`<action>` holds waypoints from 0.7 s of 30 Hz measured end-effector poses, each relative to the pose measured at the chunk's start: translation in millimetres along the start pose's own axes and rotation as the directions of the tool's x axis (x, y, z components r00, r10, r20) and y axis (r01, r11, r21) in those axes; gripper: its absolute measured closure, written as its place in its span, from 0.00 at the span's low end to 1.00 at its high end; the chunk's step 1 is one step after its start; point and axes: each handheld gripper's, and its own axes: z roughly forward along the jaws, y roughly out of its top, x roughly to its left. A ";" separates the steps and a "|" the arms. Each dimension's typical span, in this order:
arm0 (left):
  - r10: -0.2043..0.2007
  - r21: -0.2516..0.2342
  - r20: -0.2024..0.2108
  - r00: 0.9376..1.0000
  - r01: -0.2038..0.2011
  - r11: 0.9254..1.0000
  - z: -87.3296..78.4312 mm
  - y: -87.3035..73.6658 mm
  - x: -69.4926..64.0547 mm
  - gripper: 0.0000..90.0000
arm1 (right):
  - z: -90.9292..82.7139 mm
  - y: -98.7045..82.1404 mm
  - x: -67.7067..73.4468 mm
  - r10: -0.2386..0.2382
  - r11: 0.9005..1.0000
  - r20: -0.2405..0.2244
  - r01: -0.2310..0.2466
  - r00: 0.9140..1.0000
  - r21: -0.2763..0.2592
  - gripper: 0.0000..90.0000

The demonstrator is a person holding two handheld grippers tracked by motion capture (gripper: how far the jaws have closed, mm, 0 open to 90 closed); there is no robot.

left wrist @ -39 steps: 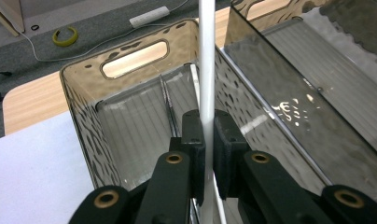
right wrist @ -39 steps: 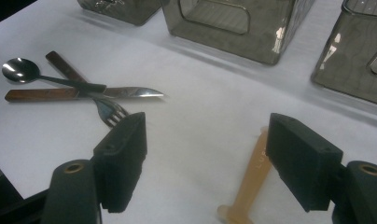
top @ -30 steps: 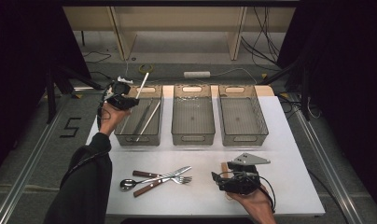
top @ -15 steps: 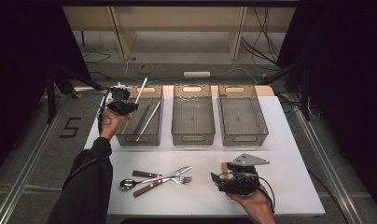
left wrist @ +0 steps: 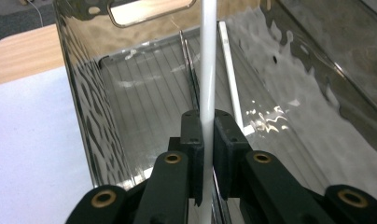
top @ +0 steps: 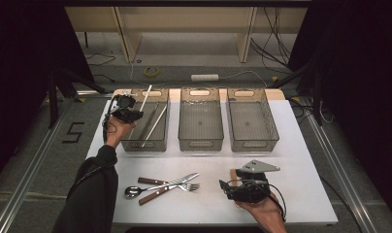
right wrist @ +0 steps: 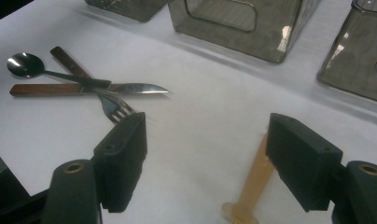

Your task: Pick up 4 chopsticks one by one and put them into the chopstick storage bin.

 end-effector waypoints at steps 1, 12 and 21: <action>-0.004 -0.001 -0.003 1.000 0.004 1.000 -0.1 -0.6 0.6 0.91 | 0.4 -0.1 -0.1 0.001 1.000 0.001 -0.001 1.000 -0.001 0.34; -0.048 0.039 0.049 0.998 0.046 0.998 -14.7 -3.3 0.7 0.78 | -0.4 -0.2 -2.8 0.012 1.000 0.002 -0.012 1.000 -0.001 0.34; 0.022 0.043 0.127 0.992 -0.027 0.999 -58.4 -16.7 -29.2 0.50 | -0.4 0.3 -4.1 0.017 1.000 -0.003 -0.017 1.000 -0.003 0.34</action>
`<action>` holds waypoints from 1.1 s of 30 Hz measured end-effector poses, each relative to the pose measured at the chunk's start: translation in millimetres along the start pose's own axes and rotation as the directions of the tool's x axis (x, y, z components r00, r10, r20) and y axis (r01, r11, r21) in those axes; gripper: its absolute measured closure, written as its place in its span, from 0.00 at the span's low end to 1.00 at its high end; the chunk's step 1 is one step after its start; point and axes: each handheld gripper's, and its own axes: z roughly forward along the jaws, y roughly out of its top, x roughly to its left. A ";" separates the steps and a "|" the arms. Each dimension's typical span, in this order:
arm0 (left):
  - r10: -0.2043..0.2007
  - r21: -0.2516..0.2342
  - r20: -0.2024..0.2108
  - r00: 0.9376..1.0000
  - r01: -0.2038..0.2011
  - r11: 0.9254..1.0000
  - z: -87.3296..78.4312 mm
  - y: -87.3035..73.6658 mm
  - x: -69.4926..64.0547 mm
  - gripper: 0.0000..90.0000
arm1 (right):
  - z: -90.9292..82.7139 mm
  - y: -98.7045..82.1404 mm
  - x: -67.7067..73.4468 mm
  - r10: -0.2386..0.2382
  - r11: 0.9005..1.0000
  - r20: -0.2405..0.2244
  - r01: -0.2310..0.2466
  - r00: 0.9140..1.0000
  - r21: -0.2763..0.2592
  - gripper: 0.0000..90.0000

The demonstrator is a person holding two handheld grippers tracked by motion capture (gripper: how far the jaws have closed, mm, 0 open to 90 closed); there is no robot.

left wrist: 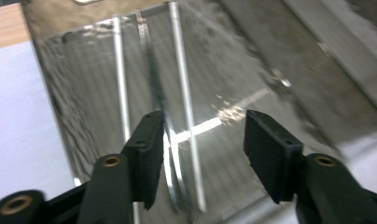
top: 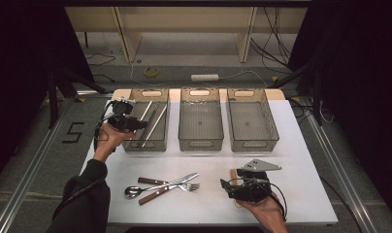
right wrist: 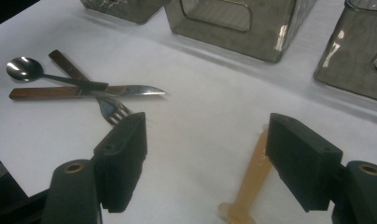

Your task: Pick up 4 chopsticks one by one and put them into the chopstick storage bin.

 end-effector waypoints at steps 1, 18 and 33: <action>0.006 0.000 0.011 1.000 -0.006 1.000 -3.6 -2.2 -3.3 0.48 | -0.1 0.0 -0.1 0.000 1.000 0.000 0.000 1.000 0.000 0.34; 0.186 -0.006 0.090 0.978 -0.186 0.983 -37.1 -43.5 -52.8 0.32 | -5.0 -2.0 -2.5 -0.005 1.000 -0.005 0.005 1.000 -0.003 0.34; 0.278 0.046 0.160 0.947 -0.289 0.956 -34.9 -69.4 -84.3 0.27 | -2.4 -4.3 -4.7 -0.004 1.000 -0.014 0.004 1.000 0.003 0.34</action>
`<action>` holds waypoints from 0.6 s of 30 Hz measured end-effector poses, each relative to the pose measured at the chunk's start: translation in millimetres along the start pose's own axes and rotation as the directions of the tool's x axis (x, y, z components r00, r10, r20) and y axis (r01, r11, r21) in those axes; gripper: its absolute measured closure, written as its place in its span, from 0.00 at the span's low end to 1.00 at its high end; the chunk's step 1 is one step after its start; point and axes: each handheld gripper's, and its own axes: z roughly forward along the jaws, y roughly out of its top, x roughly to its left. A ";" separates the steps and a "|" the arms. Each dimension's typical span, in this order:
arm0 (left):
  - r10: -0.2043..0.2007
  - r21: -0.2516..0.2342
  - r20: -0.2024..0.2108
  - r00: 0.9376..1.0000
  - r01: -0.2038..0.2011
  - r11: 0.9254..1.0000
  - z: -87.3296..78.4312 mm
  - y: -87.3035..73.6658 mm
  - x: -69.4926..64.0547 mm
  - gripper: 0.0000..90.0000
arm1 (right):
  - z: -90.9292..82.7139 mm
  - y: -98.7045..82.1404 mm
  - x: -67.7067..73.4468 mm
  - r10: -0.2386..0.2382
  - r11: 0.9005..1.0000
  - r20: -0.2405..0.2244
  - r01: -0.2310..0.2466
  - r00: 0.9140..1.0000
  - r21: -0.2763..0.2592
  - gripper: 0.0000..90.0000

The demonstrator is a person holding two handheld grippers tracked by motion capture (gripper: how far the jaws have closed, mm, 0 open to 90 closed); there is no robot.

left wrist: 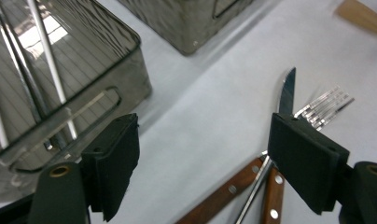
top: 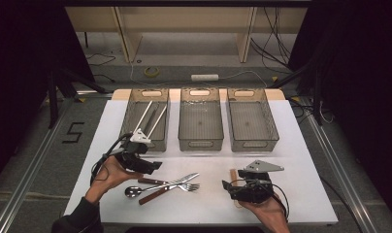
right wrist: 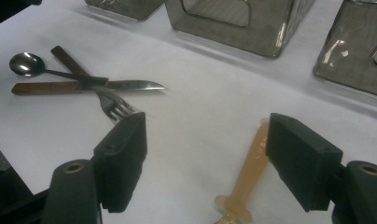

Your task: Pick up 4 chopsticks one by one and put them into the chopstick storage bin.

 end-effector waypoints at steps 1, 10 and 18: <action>0.004 0.004 -0.003 1.000 -0.004 1.000 -1.0 -1.6 -1.7 0.27 | 0.1 -0.1 0.0 -0.002 1.000 -0.001 0.002 1.000 0.000 0.34; 0.042 0.045 0.017 0.999 -0.043 0.998 -5.4 -14.6 -15.3 0.30 | 0.6 -1.1 0.5 -0.004 1.000 -0.007 0.004 1.000 0.007 0.34; 0.069 0.087 0.034 0.997 -0.072 0.994 -1.1 -23.8 -20.8 0.33 | 1.5 -1.1 1.0 -0.008 1.000 -0.008 0.008 1.000 0.008 0.34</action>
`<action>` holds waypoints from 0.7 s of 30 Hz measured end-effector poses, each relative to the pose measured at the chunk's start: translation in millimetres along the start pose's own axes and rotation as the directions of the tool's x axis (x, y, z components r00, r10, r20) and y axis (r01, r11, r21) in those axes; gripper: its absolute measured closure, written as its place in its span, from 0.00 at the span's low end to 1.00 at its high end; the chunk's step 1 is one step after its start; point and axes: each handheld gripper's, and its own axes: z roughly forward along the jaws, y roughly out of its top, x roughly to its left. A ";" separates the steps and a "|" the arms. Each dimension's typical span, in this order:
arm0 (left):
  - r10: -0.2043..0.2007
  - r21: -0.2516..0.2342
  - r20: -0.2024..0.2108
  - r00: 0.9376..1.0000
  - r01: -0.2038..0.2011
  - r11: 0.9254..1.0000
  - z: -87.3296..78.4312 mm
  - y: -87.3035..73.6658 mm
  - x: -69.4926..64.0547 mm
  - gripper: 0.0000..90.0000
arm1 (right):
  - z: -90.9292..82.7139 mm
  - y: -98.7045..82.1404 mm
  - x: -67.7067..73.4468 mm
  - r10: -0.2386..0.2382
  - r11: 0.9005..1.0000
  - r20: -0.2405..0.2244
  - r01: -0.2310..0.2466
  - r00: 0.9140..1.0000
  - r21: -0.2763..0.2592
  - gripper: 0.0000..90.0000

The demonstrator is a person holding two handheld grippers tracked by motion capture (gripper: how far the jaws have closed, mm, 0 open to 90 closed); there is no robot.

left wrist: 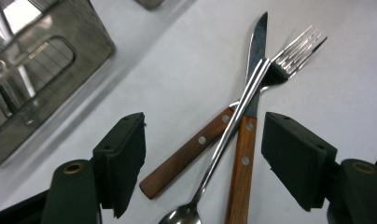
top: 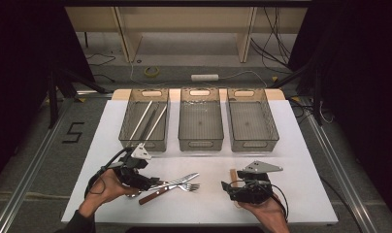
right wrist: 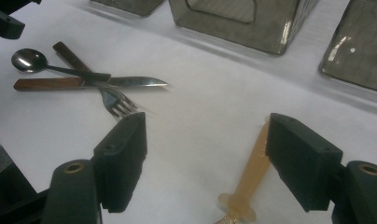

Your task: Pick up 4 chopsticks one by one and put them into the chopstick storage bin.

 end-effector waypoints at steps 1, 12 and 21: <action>0.003 0.007 0.002 1.000 -0.003 1.000 1.0 -0.9 -1.0 0.33 | -0.3 0.0 0.0 0.002 1.000 0.000 -0.002 1.000 0.000 0.34; 0.027 0.080 0.030 0.999 -0.029 0.996 8.1 -9.6 -5.3 0.33 | -0.6 0.5 0.8 0.005 1.000 -0.009 -0.005 1.000 -0.009 0.33; 0.030 0.118 0.026 0.999 -0.033 0.992 12.6 -13.3 -3.5 0.40 | -0.2 0.7 1.4 0.000 1.000 -0.013 0.000 1.000 -0.008 0.33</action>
